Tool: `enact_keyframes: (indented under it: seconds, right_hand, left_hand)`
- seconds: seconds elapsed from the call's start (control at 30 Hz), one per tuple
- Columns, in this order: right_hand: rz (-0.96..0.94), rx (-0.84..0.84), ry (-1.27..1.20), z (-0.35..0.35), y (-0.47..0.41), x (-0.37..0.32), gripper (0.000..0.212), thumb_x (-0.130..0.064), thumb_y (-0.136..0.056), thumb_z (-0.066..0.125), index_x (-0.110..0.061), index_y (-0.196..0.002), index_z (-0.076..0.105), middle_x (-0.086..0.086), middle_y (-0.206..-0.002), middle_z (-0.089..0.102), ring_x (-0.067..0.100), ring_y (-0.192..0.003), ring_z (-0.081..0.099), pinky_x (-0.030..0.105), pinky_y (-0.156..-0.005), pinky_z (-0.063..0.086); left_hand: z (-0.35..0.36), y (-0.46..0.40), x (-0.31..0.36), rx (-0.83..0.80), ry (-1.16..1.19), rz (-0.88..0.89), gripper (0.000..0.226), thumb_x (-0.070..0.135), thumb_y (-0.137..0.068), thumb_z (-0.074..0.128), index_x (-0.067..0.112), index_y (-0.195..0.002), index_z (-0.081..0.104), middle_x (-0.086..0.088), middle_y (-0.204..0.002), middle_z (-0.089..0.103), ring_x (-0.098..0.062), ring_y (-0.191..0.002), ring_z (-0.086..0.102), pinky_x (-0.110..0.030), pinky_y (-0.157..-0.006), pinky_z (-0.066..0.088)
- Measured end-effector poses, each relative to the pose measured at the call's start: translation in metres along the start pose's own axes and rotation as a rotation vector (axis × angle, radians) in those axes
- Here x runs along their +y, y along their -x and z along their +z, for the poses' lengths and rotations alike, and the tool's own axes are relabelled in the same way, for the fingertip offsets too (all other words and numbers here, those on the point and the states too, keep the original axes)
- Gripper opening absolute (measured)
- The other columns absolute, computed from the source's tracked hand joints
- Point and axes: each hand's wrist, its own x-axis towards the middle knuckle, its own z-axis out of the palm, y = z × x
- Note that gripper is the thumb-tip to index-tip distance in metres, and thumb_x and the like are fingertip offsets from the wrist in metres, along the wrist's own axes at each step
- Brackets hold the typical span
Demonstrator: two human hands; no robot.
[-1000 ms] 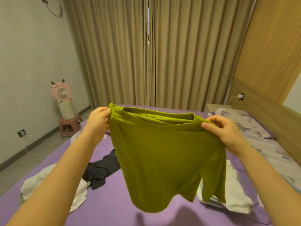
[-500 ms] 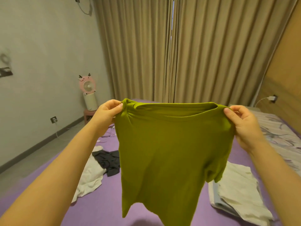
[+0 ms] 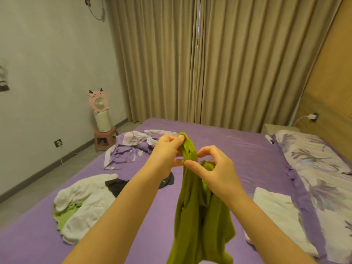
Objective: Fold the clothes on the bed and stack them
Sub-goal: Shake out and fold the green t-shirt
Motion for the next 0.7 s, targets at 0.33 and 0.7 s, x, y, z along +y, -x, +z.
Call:
enact_keyframes:
  seconds: [0.33,0.7]
  right_hand:
    - [0.300,0.037,-0.527,-0.002,0.007,-0.004,0.015,-0.013,-0.090,0.061,-0.022,-0.078,0.065,0.013,-0.071,0.065,0.022,-0.068,0.060,0.034,-0.066,0.048]
    - [0.449,0.068,-0.632,-0.006,0.006,-0.005,0.007,-0.012,-0.087,0.059,-0.007,-0.086,0.063,0.010,-0.075,0.067,0.018,-0.067,0.062,0.030,-0.064,0.052]
  left_hand:
    - [-0.029,0.001,-0.033,-0.030,-0.180,0.113,0.026,0.040,-0.089,0.061,0.014,-0.088,0.058,0.000,-0.073,0.059,-0.014,-0.068,0.056,-0.027,-0.061,0.048]
    - [-0.034,0.043,-0.114,-0.276,-0.364,0.373,0.054,0.050,-0.067,0.076,0.043,-0.114,0.052,0.024,-0.130,0.041,0.000,-0.125,0.042,-0.014,-0.098,0.038]
